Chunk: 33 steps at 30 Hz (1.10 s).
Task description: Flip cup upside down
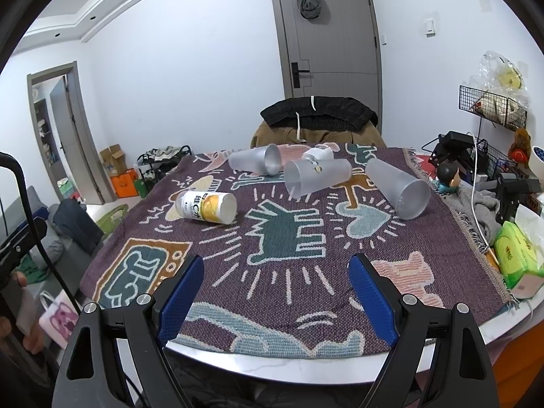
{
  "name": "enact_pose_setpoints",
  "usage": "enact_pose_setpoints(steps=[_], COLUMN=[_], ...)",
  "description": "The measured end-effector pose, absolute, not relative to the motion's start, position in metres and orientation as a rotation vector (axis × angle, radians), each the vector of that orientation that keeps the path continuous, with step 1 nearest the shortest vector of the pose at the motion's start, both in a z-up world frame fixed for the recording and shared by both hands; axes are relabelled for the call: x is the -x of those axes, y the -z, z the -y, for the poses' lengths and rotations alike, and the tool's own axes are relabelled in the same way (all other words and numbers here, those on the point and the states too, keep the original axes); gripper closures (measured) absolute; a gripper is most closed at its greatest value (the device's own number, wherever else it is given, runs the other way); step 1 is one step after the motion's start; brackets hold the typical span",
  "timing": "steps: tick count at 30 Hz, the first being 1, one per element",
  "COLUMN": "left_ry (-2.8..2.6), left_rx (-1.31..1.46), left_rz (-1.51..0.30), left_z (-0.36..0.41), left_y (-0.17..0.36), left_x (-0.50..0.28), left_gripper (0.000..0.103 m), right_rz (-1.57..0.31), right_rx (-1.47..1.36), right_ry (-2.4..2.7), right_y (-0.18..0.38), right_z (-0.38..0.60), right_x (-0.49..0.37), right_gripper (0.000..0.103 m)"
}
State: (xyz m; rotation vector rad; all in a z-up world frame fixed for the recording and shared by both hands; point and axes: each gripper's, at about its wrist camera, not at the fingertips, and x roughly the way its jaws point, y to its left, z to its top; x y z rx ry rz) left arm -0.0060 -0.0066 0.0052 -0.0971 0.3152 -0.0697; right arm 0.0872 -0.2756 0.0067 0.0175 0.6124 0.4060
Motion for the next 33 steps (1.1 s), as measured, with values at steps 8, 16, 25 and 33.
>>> enact_pose_setpoints(steps=[8, 16, 25, 33], left_ry=[0.06, 0.05, 0.038, -0.009], left_rx=[0.101, 0.101, 0.094, 0.102], left_rz=[-0.308, -0.305, -0.303, -0.297], left_z=[0.003, 0.001, 0.0, -0.011], left_y=[-0.005, -0.006, -0.004, 0.002], left_x=[0.007, 0.006, 0.004, 0.003], left_gripper=[0.0, 0.0, 0.0, 0.0], right_rz=[-0.613, -0.617, -0.625, -0.605], right_rx=[-0.016, -0.014, -0.006, 0.052], right_ry=[-0.407, -0.403, -0.438, -0.476], right_y=[-0.006, -0.006, -0.003, -0.004], right_z=[0.275, 0.276, 0.269, 0.251], right_x=[-0.087, -0.089, -0.094, -0.101], right_gripper=[0.016, 0.016, 0.016, 0.016])
